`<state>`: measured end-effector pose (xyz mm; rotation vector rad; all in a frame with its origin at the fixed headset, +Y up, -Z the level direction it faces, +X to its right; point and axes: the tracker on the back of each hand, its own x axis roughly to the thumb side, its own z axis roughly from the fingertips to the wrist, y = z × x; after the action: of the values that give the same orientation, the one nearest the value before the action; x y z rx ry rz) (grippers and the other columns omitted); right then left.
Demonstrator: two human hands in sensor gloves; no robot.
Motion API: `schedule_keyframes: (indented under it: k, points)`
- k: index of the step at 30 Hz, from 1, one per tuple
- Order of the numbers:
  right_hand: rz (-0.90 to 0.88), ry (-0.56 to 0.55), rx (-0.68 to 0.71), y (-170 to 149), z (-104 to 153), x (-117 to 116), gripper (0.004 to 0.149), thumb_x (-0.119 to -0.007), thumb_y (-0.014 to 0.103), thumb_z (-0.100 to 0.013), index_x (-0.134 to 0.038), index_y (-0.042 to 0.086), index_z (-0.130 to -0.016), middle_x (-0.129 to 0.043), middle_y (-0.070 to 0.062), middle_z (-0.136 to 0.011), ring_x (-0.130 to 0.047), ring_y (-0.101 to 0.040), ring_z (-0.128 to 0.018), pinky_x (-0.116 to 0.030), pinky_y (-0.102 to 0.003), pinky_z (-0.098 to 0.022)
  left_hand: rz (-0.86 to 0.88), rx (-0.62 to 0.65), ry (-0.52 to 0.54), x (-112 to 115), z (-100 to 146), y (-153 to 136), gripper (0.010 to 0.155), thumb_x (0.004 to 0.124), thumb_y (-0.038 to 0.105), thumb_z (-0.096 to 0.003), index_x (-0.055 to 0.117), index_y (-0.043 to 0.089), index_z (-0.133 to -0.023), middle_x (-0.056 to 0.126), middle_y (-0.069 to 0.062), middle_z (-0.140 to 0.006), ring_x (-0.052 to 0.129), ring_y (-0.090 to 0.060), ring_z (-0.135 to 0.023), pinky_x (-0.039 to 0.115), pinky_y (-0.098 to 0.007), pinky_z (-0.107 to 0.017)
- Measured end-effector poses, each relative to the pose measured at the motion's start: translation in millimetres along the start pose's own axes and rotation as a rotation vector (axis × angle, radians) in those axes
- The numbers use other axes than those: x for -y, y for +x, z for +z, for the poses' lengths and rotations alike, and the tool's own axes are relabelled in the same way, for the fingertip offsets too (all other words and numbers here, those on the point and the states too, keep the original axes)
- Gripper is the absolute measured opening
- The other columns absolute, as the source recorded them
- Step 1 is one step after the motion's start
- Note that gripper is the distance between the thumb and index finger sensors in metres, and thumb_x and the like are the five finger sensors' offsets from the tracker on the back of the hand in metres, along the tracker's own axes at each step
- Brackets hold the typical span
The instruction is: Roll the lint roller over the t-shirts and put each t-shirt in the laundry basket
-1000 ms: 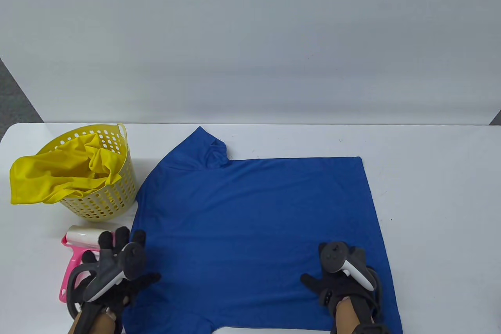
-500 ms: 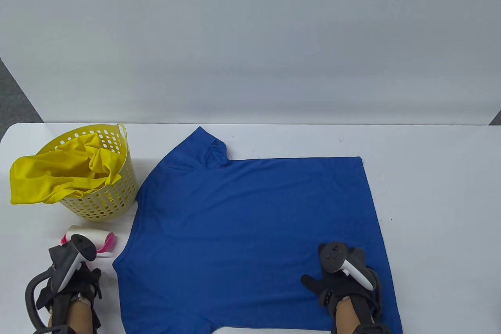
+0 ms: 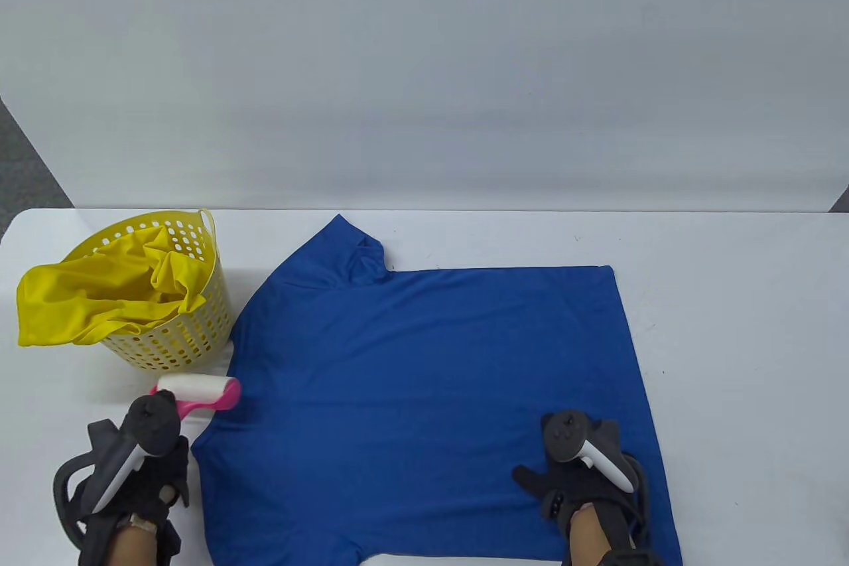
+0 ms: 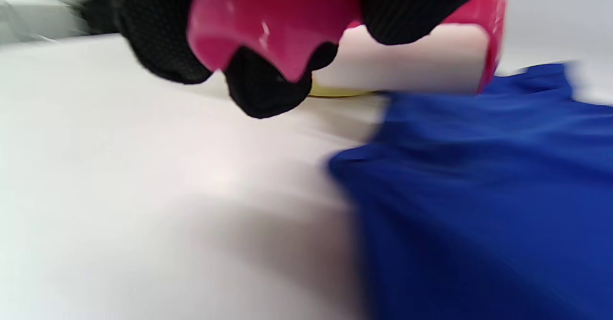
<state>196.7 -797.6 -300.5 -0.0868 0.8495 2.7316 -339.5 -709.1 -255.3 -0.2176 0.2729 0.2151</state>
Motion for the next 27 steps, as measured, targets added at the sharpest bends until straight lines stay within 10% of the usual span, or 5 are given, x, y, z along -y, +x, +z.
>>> schedule_keyframes:
  k: [9, 27]
  points:
    - [-0.017, -0.055, 0.067, 7.6, 11.3, 11.0, 0.084, -0.058, 0.063, -0.044, -0.005, 0.025, -0.098, 0.009, -0.021, -0.102, 0.009, -0.055, -0.087, -0.009, -0.079, -0.052, -0.150, 0.263, -0.017, 36.4, 12.6, 75.7, 0.061, 0.069, 0.047, -0.0545, 0.044, 0.039, -0.110, 0.076, -0.009, -0.092, 0.097, -0.013, -0.047, 0.089, -0.039, -0.035]
    - [0.119, 0.073, 0.071, 19.0, 1.9, -4.2, 0.086, -0.063, 0.062, -0.044, -0.006, 0.024, -0.097, 0.008, -0.023, -0.100, 0.004, -0.059, -0.086, -0.016, -0.083, -0.051, -0.111, -0.026, 0.028, 29.3, -92.1, 145.7, 0.061, 0.067, 0.049, -0.0557, 0.041, 0.040, -0.110, 0.074, -0.005, -0.097, 0.097, -0.014, -0.053, 0.088, -0.040, -0.039]
